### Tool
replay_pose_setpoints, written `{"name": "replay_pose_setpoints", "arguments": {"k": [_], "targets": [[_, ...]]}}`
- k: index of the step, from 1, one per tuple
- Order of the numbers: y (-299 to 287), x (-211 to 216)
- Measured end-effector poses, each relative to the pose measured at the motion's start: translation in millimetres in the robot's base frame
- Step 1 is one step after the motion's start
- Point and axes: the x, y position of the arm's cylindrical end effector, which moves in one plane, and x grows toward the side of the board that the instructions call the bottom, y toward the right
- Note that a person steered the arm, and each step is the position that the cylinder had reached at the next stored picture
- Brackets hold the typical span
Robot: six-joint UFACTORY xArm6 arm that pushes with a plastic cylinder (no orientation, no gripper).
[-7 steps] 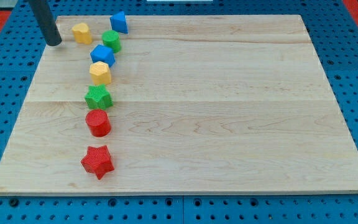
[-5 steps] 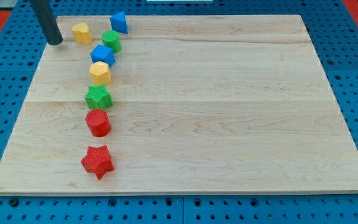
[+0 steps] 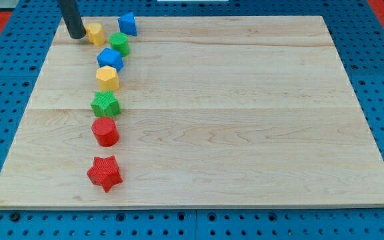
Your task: Push the yellow heart between green circle and blue triangle
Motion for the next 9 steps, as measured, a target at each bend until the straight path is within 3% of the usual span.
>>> {"name": "replay_pose_setpoints", "arguments": {"k": [9], "targets": [[78.1,0.0]]}}
